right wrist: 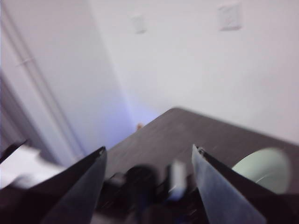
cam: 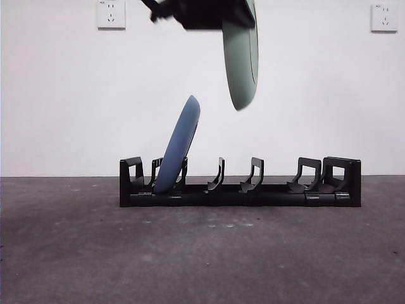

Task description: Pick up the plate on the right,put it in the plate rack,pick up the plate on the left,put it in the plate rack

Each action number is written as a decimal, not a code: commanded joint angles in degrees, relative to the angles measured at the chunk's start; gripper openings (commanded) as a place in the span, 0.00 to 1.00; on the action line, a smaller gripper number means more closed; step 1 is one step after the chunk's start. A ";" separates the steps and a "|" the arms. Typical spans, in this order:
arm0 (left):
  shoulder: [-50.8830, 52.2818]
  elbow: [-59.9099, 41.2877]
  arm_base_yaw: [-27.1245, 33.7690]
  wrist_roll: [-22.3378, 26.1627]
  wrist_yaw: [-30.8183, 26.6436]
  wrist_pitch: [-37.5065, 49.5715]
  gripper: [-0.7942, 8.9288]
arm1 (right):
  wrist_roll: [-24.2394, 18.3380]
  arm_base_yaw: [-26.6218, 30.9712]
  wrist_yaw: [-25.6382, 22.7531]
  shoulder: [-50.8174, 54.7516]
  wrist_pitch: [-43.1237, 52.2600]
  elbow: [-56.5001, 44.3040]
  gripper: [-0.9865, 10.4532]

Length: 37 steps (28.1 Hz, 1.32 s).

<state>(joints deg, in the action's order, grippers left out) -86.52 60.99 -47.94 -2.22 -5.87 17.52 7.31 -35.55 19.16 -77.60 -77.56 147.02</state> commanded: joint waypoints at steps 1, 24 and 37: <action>-2.95 3.76 0.85 -0.94 -0.13 0.22 0.07 | 0.13 -0.11 1.09 1.73 -1.53 -5.86 0.36; -18.51 9.73 4.44 -3.74 -2.27 1.68 0.07 | -1.70 -0.11 -15.21 18.93 -1.51 -52.78 0.36; -25.05 9.73 4.85 -3.06 -6.58 2.47 0.07 | -2.45 -0.11 -15.78 19.02 -1.51 -54.47 0.36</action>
<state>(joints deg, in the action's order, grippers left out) -110.74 70.81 -43.18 -5.63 -12.14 19.31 5.48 -35.59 3.42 -58.74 -77.58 92.92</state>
